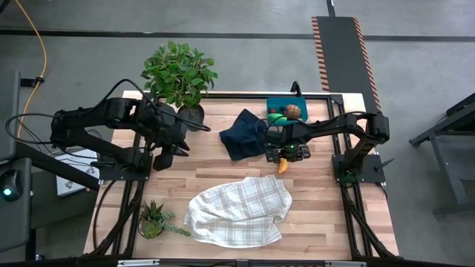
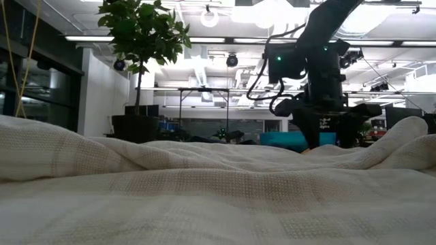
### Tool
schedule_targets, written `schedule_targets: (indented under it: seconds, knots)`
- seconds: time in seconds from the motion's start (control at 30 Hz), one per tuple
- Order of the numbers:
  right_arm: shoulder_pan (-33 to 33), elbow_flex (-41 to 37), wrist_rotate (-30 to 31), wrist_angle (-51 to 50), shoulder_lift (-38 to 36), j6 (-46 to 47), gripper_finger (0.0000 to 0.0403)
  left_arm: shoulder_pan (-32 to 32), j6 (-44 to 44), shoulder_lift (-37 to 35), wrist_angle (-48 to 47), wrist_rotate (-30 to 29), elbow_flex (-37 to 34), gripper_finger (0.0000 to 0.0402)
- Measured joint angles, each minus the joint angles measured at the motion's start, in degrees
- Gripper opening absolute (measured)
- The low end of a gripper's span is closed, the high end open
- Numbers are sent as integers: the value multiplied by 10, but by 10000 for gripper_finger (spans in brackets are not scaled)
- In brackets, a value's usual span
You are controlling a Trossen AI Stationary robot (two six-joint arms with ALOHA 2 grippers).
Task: Pick and placing Produce into tupperware
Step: Put the yellow banana into the blue bin
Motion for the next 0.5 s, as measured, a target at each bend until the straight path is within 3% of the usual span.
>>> schedule_targets:
  seconds: [0.5]
  knots:
    - [-8, 0, -23, 15, 24, -9, 163, 0, 2, 0, 1, -1, 0, 83]
